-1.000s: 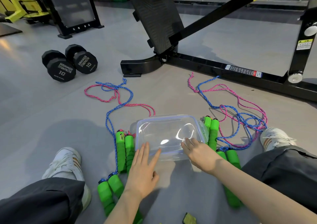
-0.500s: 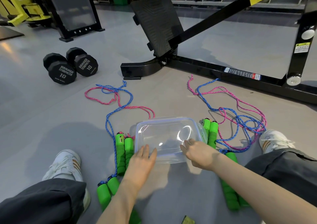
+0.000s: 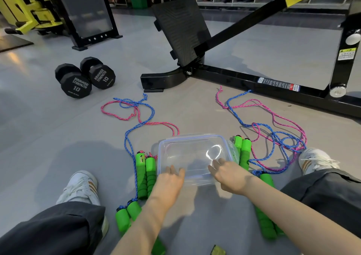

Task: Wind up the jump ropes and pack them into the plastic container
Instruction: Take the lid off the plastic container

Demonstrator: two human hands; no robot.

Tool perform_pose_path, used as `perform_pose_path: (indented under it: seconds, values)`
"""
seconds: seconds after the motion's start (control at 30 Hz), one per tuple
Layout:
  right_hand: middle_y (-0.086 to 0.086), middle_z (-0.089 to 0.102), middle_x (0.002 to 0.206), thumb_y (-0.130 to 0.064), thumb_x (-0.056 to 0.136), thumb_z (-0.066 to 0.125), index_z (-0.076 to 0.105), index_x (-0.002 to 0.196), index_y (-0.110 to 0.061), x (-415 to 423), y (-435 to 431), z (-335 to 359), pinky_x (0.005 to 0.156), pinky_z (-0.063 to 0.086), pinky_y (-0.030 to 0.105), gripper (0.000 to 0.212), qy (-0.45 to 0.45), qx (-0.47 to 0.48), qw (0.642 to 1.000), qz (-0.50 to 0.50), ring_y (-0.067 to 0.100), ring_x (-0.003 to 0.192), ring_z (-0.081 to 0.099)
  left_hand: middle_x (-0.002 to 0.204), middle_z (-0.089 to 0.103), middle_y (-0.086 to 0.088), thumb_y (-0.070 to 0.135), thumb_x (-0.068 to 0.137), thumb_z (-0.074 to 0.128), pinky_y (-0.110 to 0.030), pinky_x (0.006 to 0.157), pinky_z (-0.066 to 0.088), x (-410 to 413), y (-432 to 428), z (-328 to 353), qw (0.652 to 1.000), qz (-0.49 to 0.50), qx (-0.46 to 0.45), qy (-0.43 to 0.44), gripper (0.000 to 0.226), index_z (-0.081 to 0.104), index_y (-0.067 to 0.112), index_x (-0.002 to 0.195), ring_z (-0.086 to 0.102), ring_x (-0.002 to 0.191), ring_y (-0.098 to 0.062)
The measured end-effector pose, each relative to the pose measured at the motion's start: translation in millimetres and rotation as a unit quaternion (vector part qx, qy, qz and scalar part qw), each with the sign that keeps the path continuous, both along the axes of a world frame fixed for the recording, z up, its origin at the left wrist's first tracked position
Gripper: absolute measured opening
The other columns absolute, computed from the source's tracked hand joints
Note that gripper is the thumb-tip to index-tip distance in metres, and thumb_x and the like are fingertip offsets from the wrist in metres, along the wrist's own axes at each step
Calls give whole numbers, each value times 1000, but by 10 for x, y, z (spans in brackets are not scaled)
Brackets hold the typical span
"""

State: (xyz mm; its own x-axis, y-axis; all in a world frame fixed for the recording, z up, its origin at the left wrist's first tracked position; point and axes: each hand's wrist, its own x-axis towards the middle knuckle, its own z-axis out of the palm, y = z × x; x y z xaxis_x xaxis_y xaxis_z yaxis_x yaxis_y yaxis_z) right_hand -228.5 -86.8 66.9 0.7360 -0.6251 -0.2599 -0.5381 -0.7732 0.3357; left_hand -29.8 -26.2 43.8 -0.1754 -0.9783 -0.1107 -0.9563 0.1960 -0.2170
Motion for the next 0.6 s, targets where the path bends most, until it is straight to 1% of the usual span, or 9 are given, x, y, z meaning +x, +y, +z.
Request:
perform_pose_path:
  seconds: [0.1, 0.17, 0.23, 0.3, 0.37, 0.4, 0.47, 0.53, 0.6]
  values:
    - [20, 62, 103, -18, 54, 77, 61, 106, -4, -74, 11, -55, 49, 40, 27, 56, 0, -24, 1000, -11, 30, 83, 61, 111, 67, -11, 26, 43, 78, -25, 69, 54, 195, 47, -42, 994, -2, -45, 100, 65, 68, 14, 105, 67, 99, -25]
    - [19, 61, 110, -14, 57, 76, 60, 112, -6, -117, -8, -112, 55, 50, 30, 58, 4, -10, 1000, -4, 30, 90, 61, 118, 64, -20, 33, 28, 82, -39, 86, 51, 319, 35, -164, 993, 0, -24, 114, 89, 68, 16, 114, 64, 108, -33]
    - [12, 68, 98, -17, 40, 85, 69, 101, -12, -206, -84, -190, 48, 51, 25, 64, -32, -17, 999, 5, 25, 78, 67, 124, 61, -22, 41, 35, 79, -43, 100, 40, 383, 38, -234, 991, 10, -22, 129, 95, 63, 16, 125, 60, 115, -34]
    - [12, 70, 102, -13, 31, 87, 71, 102, -17, -284, -177, -204, 58, 56, 27, 73, -45, -6, 999, -25, 26, 84, 69, 121, 64, -19, 55, 54, 60, -43, 109, 33, 349, 76, -234, 987, 15, -47, 150, 81, 64, 15, 124, 62, 112, -31]
    - [21, 52, 133, -9, 48, 84, 58, 127, -22, -298, -224, -73, 92, 48, 41, 84, -37, 10, 996, -86, 36, 118, 54, 108, 70, -12, 59, 64, 50, -42, 97, 32, 246, 150, -181, 982, 2, -74, 174, 69, 69, 13, 113, 67, 99, -26]
    - [22, 28, 150, -10, 68, 74, 38, 142, -24, -326, -229, -17, 107, 32, 46, 84, -40, -8, 993, -108, 39, 134, 34, 102, 71, -7, 55, 70, 50, -40, 95, 33, 190, 184, -181, 974, -26, -110, 197, 61, 70, 13, 109, 67, 92, -23]
    - [20, 2, 156, -14, 87, 53, 9, 150, -24, -374, -215, 4, 113, 15, 47, 78, -49, -38, 985, -159, 36, 141, 14, 92, 69, 1, 39, 77, 49, -35, 94, 33, 87, 215, -175, 953, -89, -170, 236, 44, 69, 14, 106, 62, 84, -19]
    - [22, 39, 140, -17, 75, 65, 27, 142, -18, -313, -140, 5, 96, 38, 40, 78, -92, -39, 982, -157, 34, 120, 43, 94, 66, 2, 25, 75, 46, -34, 93, 35, 50, 138, -193, 942, -92, -209, 247, 39, 65, 15, 108, 54, 89, -18]
    - [9, 63, 102, -26, 62, 68, 46, 121, -19, -240, -28, -138, 71, 43, 32, 63, -141, -18, 986, -82, 25, 86, 57, 110, 66, -4, 14, 67, 57, -41, 98, 42, 107, 38, -250, 949, -43, -215, 228, 44, 63, 15, 110, 56, 104, -24]
